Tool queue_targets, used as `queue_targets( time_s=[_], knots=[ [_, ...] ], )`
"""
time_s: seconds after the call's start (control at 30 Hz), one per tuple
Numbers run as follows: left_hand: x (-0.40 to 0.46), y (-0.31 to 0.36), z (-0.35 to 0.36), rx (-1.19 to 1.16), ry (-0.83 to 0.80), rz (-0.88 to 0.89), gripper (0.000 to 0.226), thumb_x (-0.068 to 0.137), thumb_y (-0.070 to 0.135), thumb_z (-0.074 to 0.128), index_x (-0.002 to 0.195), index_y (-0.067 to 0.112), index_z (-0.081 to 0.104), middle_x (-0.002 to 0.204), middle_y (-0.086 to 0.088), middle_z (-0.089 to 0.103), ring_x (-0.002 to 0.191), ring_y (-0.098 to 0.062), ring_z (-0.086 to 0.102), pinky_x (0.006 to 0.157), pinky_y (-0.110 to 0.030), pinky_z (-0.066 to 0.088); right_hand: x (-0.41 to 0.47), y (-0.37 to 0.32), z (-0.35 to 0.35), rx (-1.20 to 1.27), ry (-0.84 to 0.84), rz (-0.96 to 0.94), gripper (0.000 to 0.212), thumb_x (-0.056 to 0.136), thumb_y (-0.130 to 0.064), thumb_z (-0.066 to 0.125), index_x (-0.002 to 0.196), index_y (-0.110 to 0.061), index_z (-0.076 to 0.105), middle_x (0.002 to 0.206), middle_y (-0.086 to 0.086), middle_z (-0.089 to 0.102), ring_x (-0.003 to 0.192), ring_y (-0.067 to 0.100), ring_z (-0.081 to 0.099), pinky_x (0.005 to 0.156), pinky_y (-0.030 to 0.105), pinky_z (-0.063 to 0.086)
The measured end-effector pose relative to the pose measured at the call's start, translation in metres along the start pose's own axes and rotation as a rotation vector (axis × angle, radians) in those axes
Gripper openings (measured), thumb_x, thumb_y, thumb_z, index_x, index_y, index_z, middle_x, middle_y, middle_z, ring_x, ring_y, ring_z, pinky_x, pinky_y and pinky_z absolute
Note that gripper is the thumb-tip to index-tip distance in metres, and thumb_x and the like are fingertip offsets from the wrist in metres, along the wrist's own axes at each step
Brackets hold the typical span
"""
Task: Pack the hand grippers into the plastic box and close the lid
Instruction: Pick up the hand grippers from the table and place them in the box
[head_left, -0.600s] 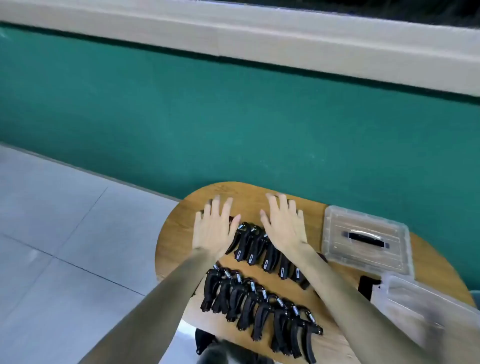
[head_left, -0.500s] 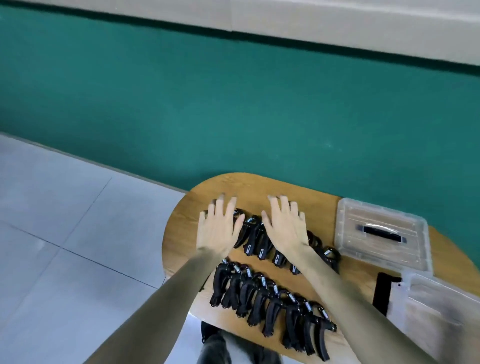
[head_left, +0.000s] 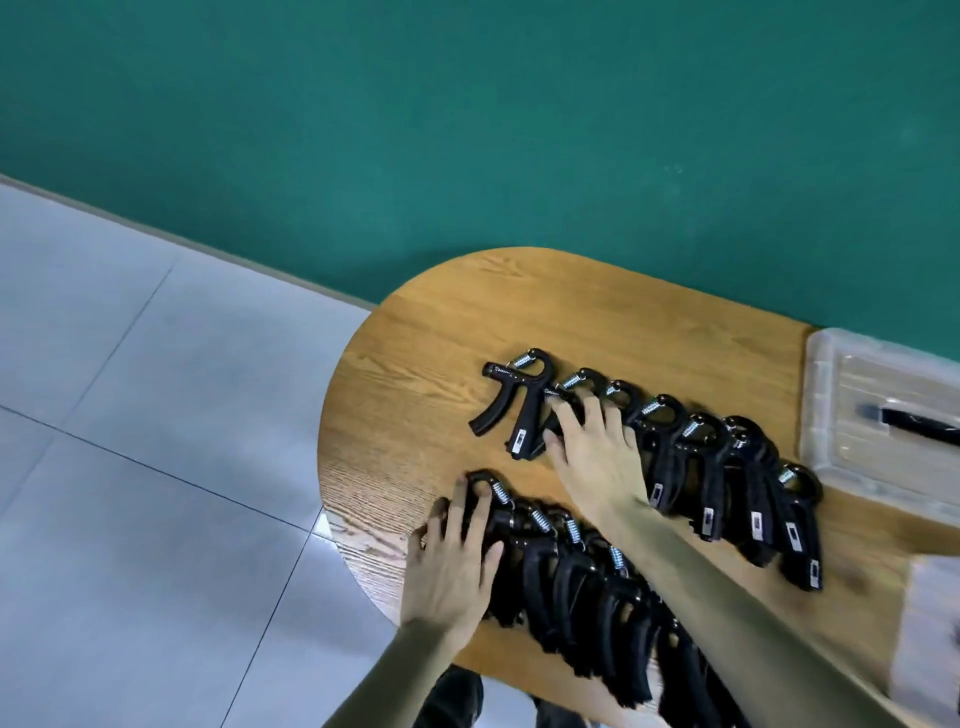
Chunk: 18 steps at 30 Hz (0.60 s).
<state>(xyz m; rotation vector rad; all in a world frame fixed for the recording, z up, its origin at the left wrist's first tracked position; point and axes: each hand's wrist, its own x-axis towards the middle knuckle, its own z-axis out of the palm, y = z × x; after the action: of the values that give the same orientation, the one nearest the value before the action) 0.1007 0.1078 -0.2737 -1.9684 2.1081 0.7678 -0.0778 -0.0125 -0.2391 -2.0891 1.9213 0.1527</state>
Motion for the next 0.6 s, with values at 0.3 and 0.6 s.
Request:
queue_targets(
  time_s=[0.3, 0.6],
  knots=[
    [0.016, -0.014, 0.027, -0.058, 0.142, 0.066, 0.075, 0.1, 0.058, 0.024, 0.158, 0.028, -0.012, 0.165, 0.0, -0.024, 0.114, -0.025, 0.046, 0.093, -0.041, 0.043, 0.048, -0.055, 0.045, -0.086, 0.105, 0.005, 0.065, 0.097, -0.057, 0.039, 0.153, -0.025, 0.031, 0.161, 0.014, 0.026, 0.142, 0.045, 0.028, 0.102, 0.056, 0.039],
    [0.018, -0.018, 0.033, -0.048, 0.208, 0.079, 0.076, 0.098, 0.053, 0.033, 0.16, 0.023, 0.0, 0.168, -0.006, -0.012, 0.108, -0.026, 0.052, 0.09, -0.044, 0.045, 0.069, -0.085, 0.061, -0.023, 0.059, 0.181, 0.083, 0.093, -0.061, 0.046, 0.159, -0.025, 0.01, 0.167, 0.012, -0.011, 0.146, 0.056, 0.0, 0.118, 0.061, 0.017]
  ],
)
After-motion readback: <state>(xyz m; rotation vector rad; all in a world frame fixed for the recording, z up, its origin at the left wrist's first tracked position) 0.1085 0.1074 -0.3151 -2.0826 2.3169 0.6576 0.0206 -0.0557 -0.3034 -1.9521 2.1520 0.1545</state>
